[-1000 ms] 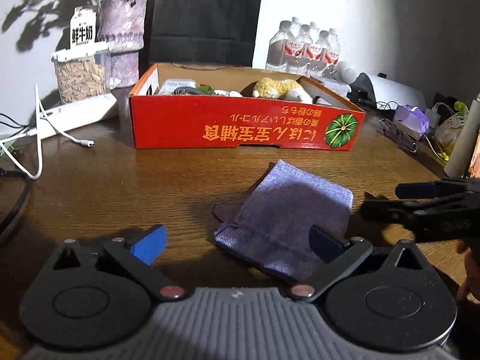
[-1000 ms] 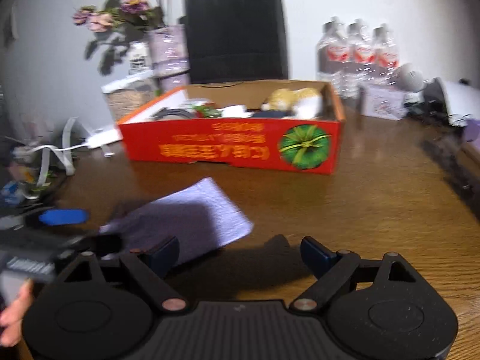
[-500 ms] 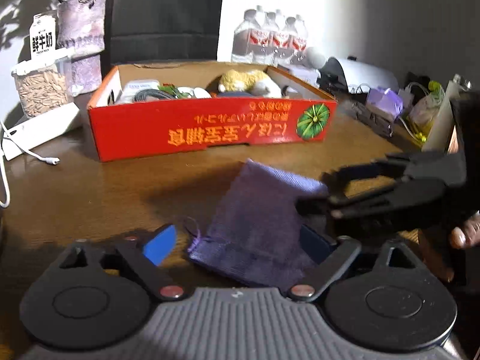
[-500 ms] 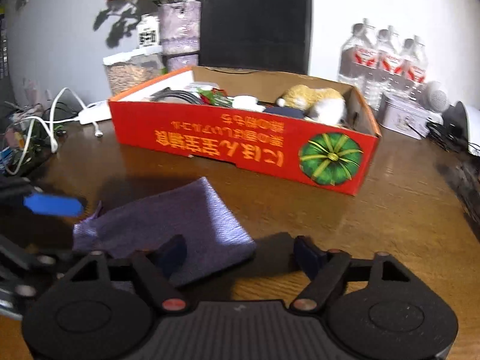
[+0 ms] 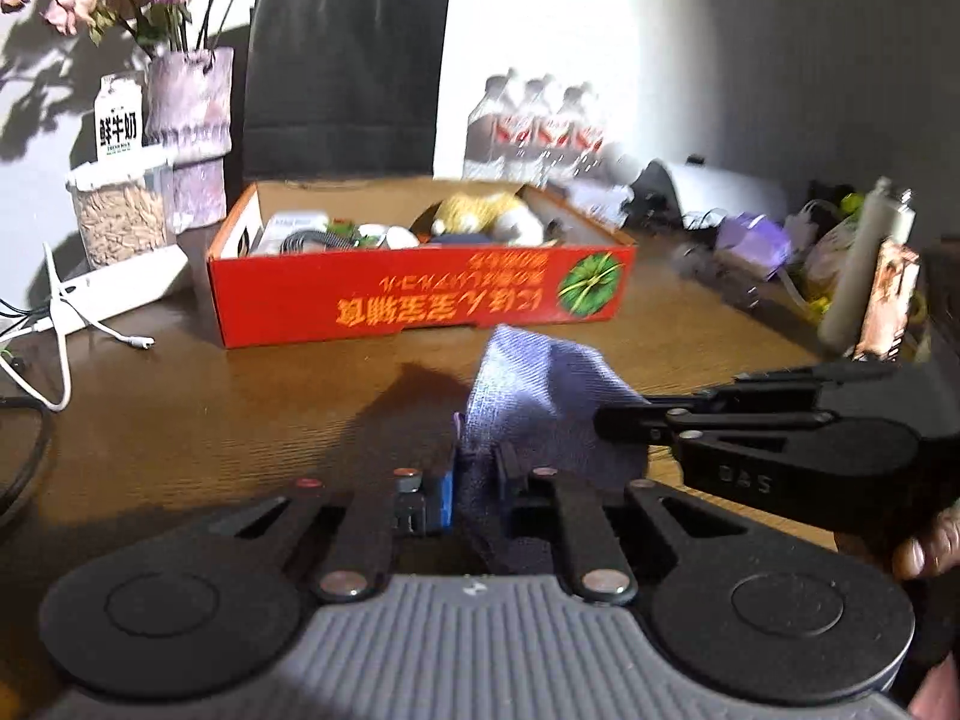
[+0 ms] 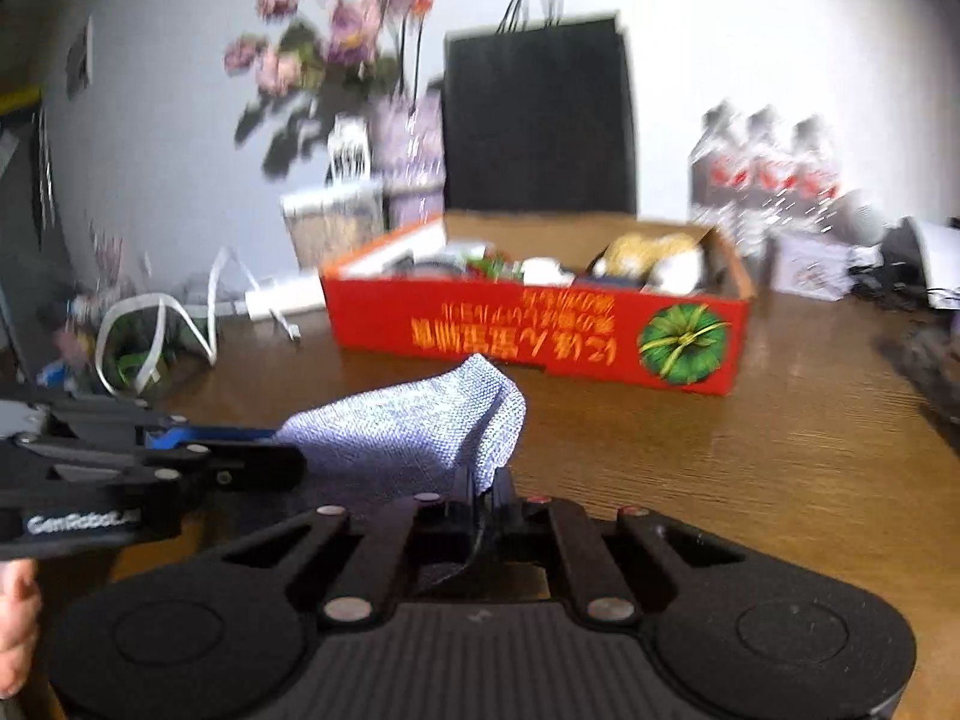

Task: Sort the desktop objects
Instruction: 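Lift the pouch and carry it with both tools over the box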

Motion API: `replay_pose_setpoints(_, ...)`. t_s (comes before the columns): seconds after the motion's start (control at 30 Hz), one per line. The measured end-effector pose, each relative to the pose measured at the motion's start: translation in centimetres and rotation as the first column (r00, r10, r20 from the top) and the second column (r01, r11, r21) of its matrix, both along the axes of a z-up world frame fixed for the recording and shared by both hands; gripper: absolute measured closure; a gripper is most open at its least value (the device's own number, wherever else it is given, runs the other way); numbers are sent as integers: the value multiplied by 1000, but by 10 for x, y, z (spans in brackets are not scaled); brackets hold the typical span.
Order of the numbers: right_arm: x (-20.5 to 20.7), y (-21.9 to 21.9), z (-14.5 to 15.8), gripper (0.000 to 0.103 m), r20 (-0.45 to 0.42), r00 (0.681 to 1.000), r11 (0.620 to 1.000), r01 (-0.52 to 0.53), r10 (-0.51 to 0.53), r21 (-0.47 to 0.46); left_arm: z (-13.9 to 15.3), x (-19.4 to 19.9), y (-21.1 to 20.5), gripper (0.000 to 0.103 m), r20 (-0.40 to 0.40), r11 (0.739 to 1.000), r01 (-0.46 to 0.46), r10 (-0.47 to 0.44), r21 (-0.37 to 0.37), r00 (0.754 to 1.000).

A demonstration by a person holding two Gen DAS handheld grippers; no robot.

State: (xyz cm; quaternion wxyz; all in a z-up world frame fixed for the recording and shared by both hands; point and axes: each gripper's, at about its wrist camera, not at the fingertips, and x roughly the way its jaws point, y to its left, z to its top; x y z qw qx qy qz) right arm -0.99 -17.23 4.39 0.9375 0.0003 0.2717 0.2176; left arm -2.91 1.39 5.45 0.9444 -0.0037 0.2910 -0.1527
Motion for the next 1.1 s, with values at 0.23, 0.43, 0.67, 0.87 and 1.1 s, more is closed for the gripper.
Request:
replay_pose_setpoints(0.23, -58, -31, 31, 98, 93, 994, 997, 46, -53, 68, 37, -46, -17, 89, 77, 997, 61, -57, -43, 995)
replay_pose_setpoints(0.43, -53, -42, 45, 98, 117, 992, 993, 34, -47, 113, 62, -38, -22, 89, 116, 995, 84, -77, -57, 990)
replay_pose_setpoints(0.67, 30, -23, 78, 98, 134, 989, 983, 43, -67, 176, 103, 50, -11, 89, 153, 996, 91, -91, 3, 984)
replay_pose_setpoints(0.87, 161, 2, 88, 98, -5, 991, 971, 129, -130, 202, 117, 179, -10, 89, 68, 991, 96, -102, 93, 992)
replay_pose_setpoints(1.1, 242, 40, 35, 98, -201, 970, 983, 160, -139, 92, 54, 284, 0, 89, -122, 978, 69, -46, 198, 991)
